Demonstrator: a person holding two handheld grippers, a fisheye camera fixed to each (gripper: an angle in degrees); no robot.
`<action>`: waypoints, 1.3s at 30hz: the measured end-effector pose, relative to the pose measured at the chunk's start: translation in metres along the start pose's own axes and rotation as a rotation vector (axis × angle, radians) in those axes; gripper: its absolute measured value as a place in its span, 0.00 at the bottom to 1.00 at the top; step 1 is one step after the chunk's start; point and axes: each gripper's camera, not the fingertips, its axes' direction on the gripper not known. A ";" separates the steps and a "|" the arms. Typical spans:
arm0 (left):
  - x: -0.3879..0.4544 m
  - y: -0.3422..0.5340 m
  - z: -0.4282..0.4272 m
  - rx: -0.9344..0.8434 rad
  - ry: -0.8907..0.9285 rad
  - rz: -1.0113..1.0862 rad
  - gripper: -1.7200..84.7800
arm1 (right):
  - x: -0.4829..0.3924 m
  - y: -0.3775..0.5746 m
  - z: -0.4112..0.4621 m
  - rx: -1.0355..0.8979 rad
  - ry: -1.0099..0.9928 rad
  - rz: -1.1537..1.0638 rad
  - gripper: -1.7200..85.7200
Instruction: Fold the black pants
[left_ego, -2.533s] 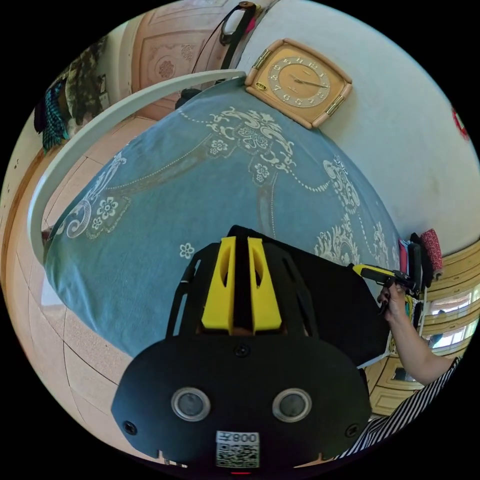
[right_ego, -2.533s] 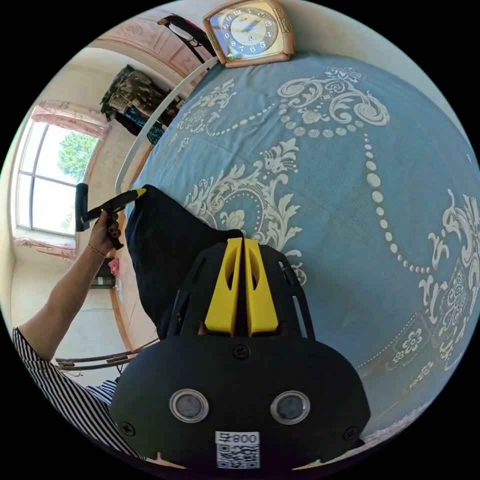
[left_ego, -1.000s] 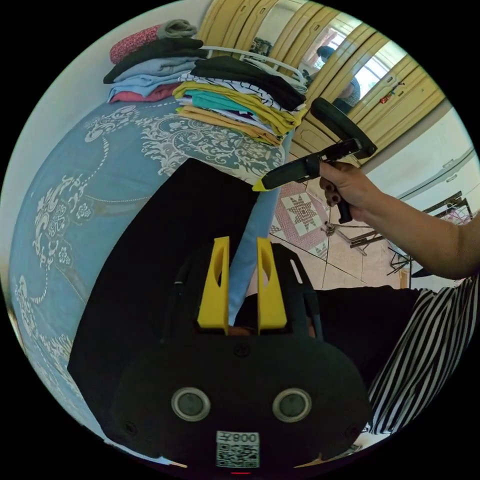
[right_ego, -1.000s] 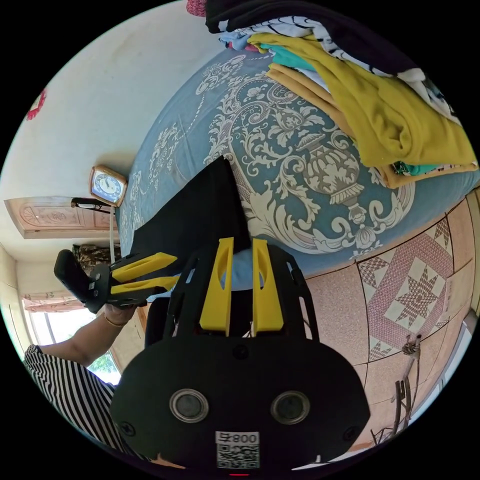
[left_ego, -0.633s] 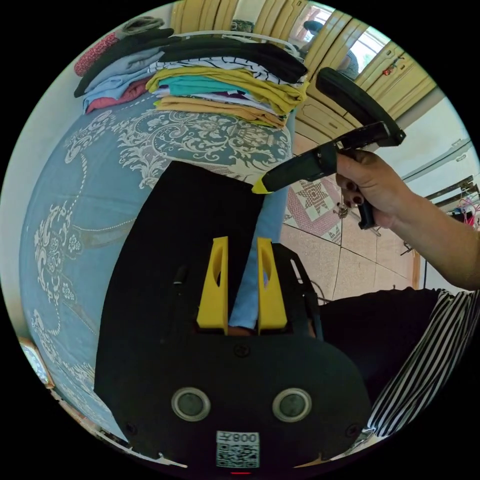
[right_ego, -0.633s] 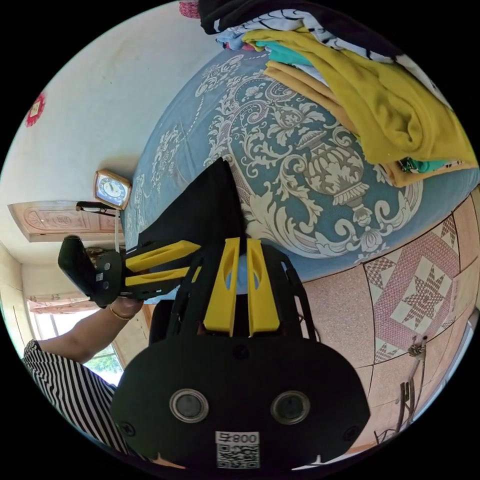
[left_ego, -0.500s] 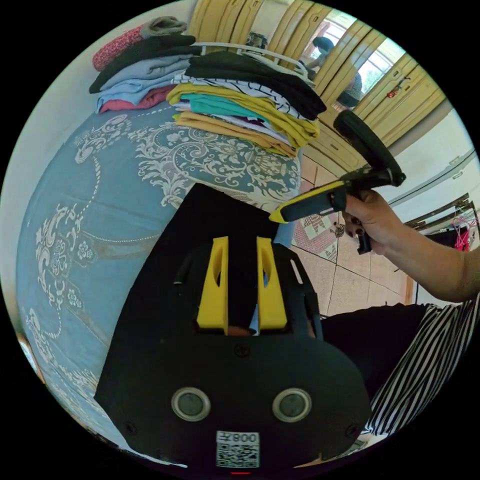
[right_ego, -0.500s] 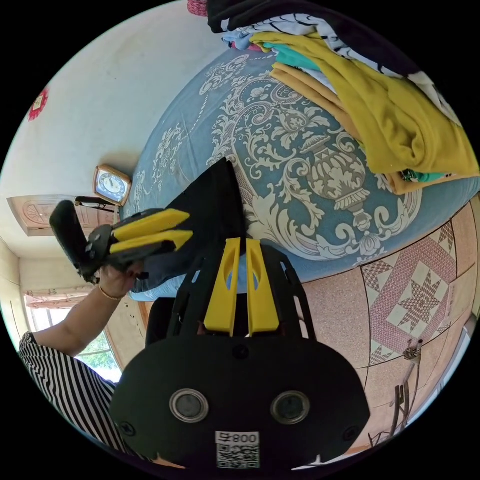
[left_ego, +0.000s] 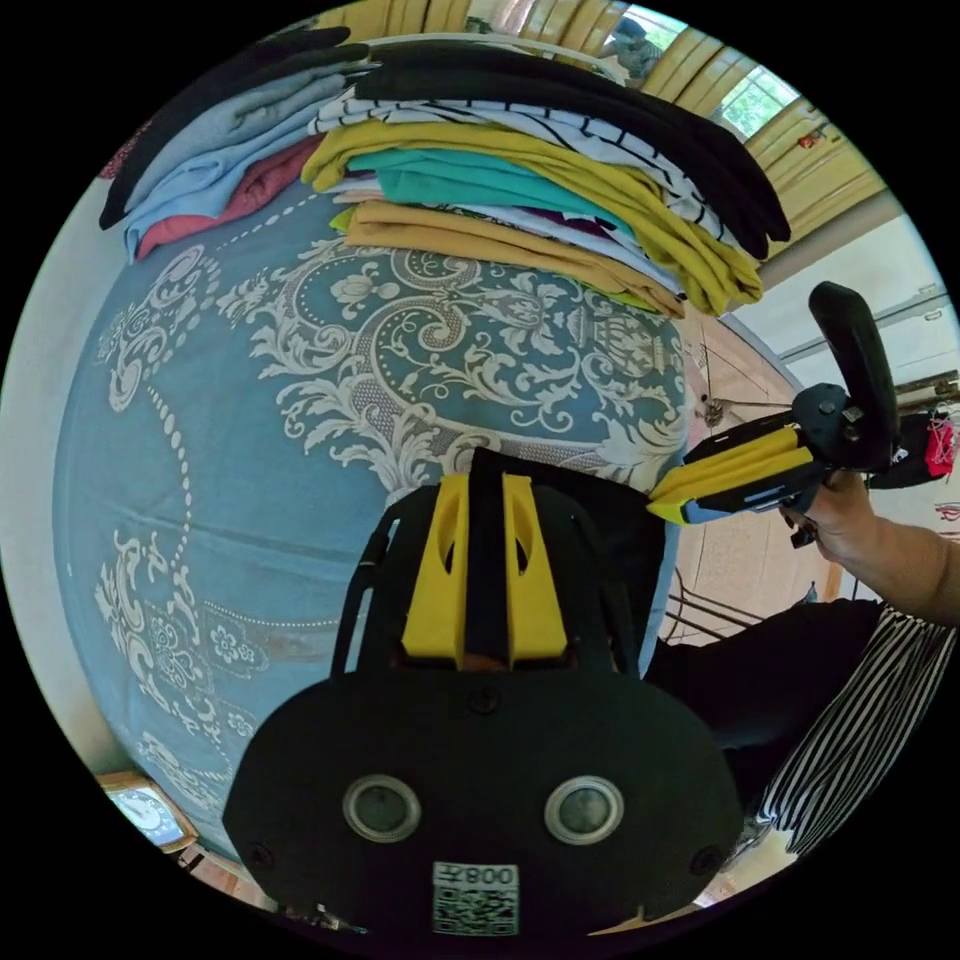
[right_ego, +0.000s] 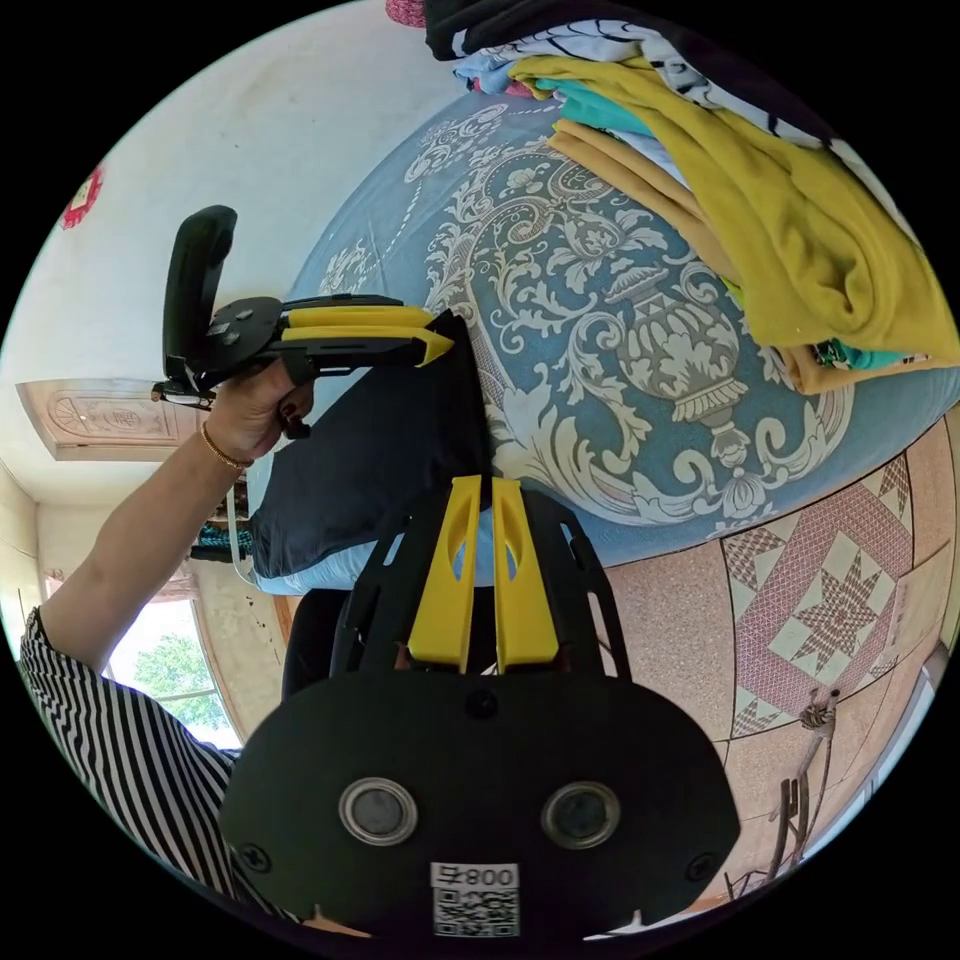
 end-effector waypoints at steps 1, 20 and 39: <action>0.001 -0.001 -0.002 0.001 -0.014 0.018 0.08 | 0.000 0.000 0.001 0.000 0.000 0.000 0.04; -0.041 0.108 -0.139 0.256 0.104 0.035 0.05 | -0.083 0.013 -0.020 0.071 -0.413 -0.268 0.03; -0.119 0.380 -0.189 0.326 0.203 -0.285 0.05 | -0.288 -0.021 0.145 -0.332 -0.574 -0.590 0.03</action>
